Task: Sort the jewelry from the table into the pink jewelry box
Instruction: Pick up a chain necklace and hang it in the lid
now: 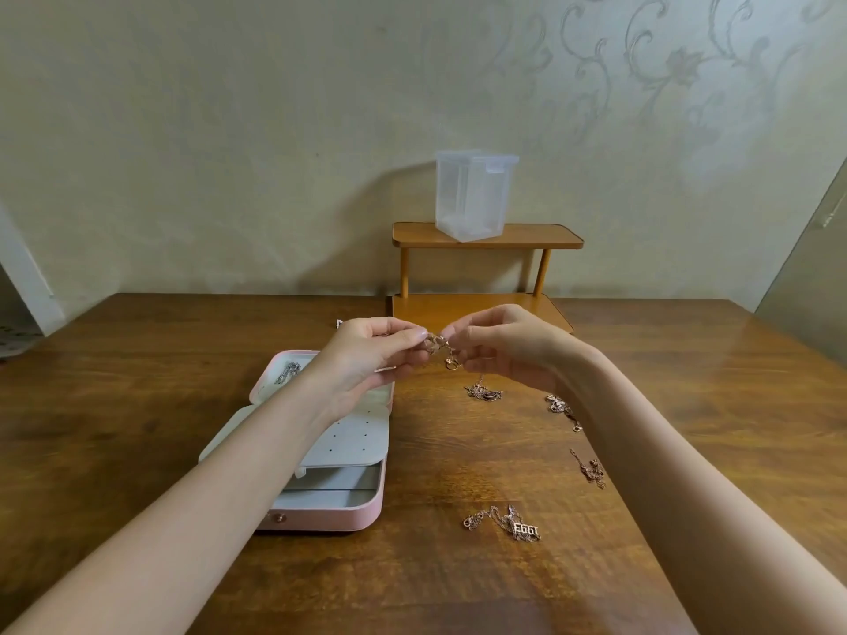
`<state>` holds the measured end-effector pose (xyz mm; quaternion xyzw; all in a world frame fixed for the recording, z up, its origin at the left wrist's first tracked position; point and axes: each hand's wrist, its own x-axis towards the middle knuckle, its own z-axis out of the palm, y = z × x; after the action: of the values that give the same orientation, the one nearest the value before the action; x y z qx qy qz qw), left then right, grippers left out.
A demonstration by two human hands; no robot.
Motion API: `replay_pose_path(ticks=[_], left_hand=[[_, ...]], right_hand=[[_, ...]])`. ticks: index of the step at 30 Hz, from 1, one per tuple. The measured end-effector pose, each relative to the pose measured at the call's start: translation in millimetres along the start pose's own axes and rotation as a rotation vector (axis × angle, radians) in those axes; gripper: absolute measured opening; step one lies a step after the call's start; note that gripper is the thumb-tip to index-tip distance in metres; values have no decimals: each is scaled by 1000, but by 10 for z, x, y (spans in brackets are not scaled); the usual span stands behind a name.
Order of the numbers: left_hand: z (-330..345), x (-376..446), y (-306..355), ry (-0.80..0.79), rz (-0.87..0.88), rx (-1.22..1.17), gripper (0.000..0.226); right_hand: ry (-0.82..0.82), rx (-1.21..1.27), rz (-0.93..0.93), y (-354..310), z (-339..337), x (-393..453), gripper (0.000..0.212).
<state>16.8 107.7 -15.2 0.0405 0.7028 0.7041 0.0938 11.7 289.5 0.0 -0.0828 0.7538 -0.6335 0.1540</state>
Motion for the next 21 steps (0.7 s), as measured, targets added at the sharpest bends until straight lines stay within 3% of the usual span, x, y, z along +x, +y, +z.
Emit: replay_pose_path(ticks=[6, 14, 21], left_hand=[[35, 24, 32, -32, 26, -54, 7], [-17, 36, 52, -52, 39, -95, 10], [-13, 0, 13, -1, -129, -131, 7]], right_hand=[[-34, -121, 115, -24, -1, -22, 8], [-52, 20, 89, 1, -22, -36, 8], [85, -56, -34, -40, -18, -41, 6]])
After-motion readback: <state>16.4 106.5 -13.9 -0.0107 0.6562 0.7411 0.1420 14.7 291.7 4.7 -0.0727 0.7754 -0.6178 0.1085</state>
